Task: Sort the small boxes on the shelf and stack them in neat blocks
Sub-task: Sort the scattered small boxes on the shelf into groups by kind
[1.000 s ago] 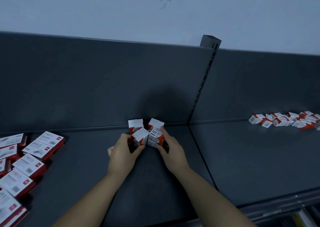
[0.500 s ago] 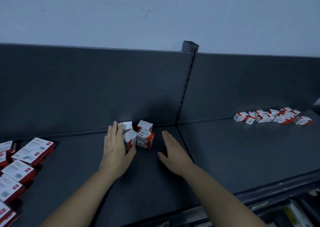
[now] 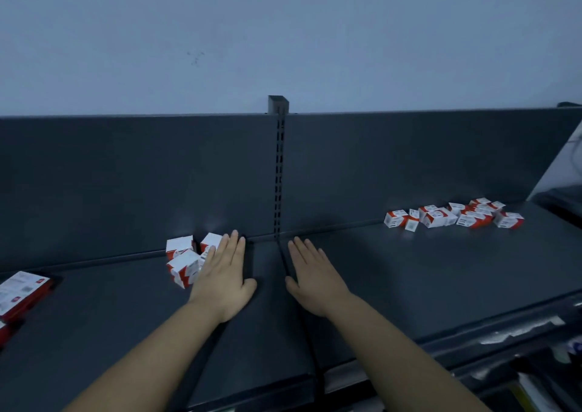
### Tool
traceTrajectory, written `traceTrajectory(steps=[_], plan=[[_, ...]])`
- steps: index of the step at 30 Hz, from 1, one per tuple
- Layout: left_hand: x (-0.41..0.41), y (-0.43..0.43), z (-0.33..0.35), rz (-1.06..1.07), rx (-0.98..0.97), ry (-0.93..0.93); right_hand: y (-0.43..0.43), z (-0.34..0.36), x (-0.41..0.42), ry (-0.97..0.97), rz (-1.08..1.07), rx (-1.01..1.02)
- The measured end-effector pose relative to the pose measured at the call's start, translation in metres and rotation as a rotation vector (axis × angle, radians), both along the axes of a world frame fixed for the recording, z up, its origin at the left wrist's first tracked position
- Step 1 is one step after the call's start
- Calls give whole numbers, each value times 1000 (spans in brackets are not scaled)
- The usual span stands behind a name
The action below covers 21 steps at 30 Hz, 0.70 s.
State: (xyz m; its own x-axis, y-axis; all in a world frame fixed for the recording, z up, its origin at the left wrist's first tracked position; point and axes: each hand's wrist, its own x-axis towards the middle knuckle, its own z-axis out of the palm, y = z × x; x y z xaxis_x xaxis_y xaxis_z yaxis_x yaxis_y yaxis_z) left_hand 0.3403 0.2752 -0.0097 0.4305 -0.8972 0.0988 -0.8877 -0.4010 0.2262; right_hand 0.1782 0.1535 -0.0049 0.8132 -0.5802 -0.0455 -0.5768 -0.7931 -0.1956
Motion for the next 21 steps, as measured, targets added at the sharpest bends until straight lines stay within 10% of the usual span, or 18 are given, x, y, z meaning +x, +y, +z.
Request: traceTrajectory(steps=[21], plan=[[-260, -127, 0, -98, 33, 96, -106, 2, -249, -15, -43, 10]])
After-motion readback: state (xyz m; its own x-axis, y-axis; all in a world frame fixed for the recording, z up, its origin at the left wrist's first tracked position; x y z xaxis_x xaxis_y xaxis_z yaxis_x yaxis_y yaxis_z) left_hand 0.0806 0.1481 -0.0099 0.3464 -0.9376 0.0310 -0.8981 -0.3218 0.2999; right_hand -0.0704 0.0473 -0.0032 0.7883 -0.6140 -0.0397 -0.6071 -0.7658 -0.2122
